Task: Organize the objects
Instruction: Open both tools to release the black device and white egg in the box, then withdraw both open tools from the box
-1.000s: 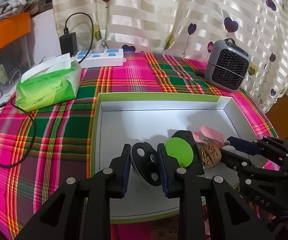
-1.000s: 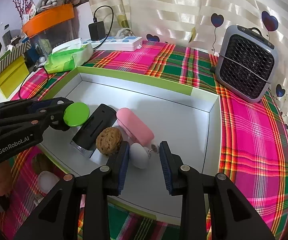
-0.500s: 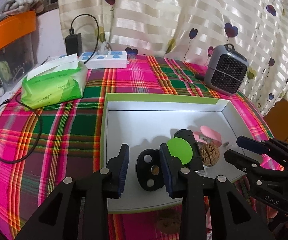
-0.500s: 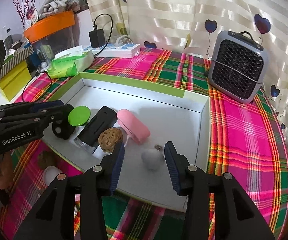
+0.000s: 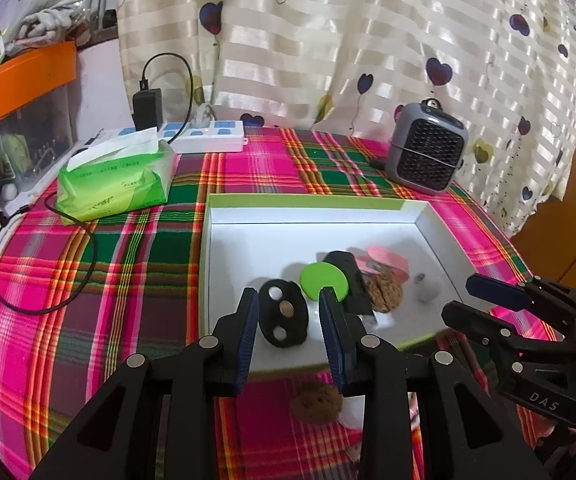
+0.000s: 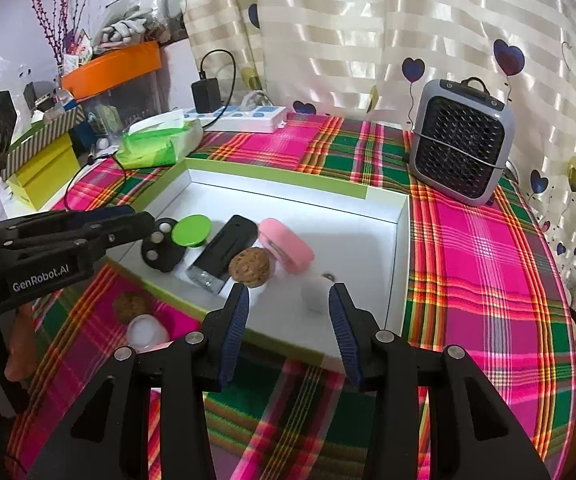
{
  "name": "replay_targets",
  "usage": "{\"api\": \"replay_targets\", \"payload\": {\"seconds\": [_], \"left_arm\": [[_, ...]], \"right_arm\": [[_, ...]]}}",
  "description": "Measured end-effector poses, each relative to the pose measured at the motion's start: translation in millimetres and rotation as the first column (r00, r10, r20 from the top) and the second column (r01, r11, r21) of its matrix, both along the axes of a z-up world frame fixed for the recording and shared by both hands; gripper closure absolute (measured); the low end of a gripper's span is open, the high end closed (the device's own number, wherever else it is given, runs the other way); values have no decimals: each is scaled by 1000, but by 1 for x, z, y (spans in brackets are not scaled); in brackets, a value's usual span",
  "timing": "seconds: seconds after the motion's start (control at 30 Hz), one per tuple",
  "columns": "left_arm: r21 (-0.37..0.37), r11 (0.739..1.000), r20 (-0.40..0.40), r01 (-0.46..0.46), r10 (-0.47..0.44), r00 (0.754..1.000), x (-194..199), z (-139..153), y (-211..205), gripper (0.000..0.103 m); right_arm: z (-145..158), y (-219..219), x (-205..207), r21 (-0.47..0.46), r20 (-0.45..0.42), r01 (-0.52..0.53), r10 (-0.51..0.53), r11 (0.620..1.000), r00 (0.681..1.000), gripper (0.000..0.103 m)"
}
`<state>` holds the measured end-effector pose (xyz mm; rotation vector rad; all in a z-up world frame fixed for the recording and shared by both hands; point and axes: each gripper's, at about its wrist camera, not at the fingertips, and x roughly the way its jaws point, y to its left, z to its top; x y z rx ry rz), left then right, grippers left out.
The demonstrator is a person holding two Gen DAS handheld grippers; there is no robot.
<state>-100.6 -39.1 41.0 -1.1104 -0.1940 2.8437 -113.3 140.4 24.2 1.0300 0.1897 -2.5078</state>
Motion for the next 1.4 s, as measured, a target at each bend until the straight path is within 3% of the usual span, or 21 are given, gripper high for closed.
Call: {"api": "replay_targets", "payload": {"seconds": [0.73,1.4], "left_arm": [[13,997,-26,76,-76,997,44,4,19,74],[45,991,-16,128,-127,992,51,-8,22,74]], "right_arm": [[5,-4,40,-30,-14,-26,25,999,1000,60],[-8,-7,45,-60,-1,-48,48,997,999,60]]}}
